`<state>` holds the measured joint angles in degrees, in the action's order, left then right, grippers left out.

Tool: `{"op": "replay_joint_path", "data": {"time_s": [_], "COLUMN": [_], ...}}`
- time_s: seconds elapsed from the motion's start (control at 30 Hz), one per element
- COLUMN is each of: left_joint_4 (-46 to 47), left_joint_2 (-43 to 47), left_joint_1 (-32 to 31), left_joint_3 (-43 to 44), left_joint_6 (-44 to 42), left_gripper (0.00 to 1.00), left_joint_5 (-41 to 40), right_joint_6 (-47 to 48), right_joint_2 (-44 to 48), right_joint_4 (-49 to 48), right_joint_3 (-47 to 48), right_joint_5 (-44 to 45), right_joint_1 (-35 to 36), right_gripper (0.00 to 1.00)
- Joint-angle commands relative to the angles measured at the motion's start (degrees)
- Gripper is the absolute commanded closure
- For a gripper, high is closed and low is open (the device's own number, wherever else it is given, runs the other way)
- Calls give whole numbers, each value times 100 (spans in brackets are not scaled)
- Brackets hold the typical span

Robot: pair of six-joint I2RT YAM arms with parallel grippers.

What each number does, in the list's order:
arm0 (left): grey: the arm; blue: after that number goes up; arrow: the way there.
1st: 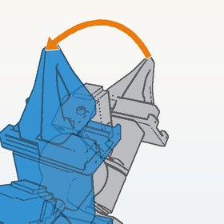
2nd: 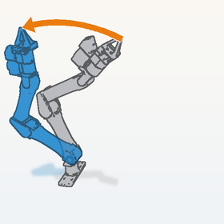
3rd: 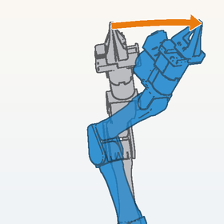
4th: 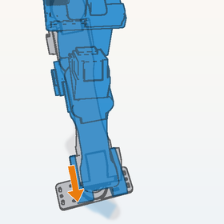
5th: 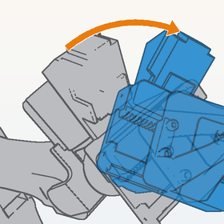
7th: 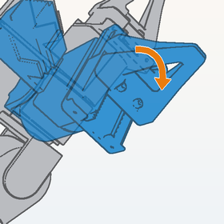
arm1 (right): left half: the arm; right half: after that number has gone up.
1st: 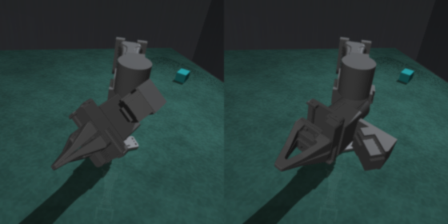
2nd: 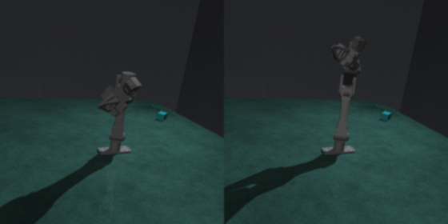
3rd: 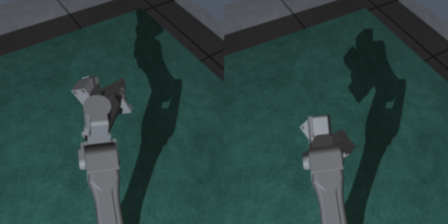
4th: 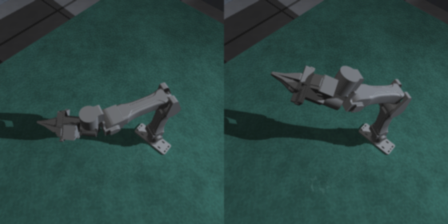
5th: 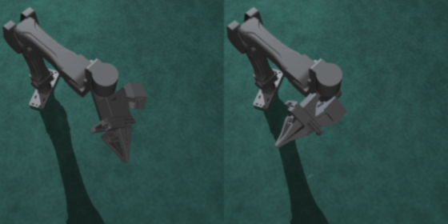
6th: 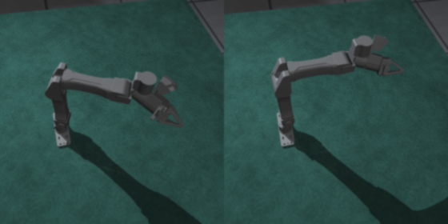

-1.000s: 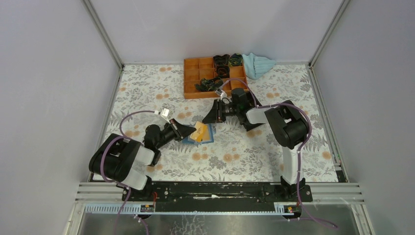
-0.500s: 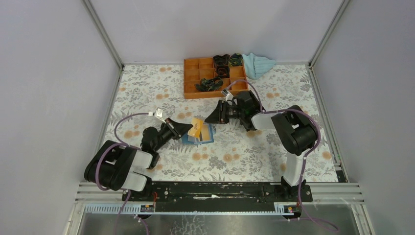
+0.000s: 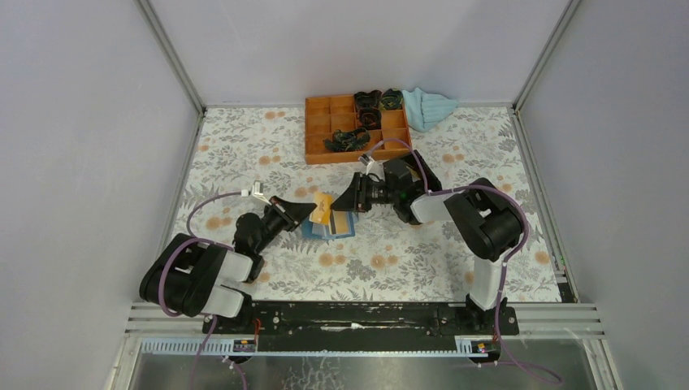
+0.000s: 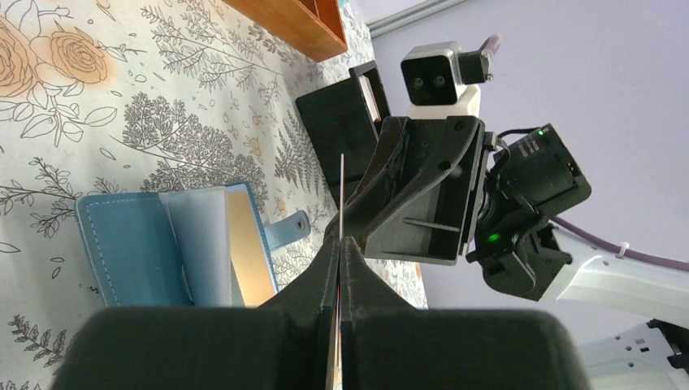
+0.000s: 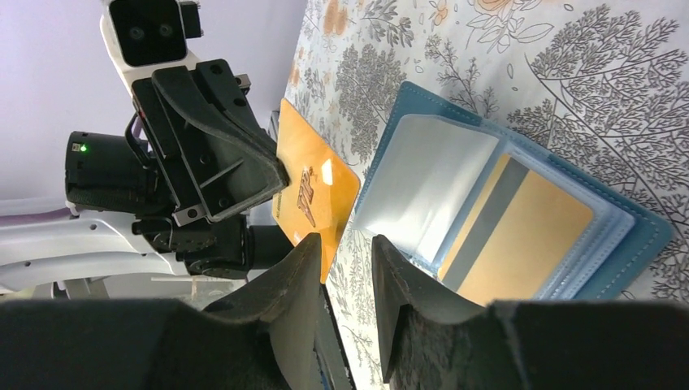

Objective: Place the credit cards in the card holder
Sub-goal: Pick up the credit card from the storage box.

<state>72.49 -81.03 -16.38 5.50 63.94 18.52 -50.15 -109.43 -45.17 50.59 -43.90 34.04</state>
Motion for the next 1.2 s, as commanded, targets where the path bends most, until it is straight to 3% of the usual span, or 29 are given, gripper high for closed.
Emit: {"op": "replay_joint_path", "data": {"time_s": [0.0, 0.33, 0.83, 1.17], "left_joint_4": [661, 1316, 1808, 1839], "left_joint_2": [-102, -497, -851, -866], "left_joint_1": [29, -5, -62, -91], "left_joint_3": [-66, -148, -117, -206], "left_joint_6": [171, 520, 768, 769], "left_gripper": [100, 100, 100, 100], "left_joint_5": [-216, -304, -319, -428], "right_joint_6": [-281, -918, -1023, -1336], "right_joint_2": [229, -19, -221, -353], "right_joint_4": [-674, -1578, -1719, -2182], "right_joint_3": [-64, -176, -54, -68], "right_joint_5": [138, 117, 186, 265], "right_joint_1": [130, 203, 283, 287], "right_gripper": [63, 63, 64, 89]}}
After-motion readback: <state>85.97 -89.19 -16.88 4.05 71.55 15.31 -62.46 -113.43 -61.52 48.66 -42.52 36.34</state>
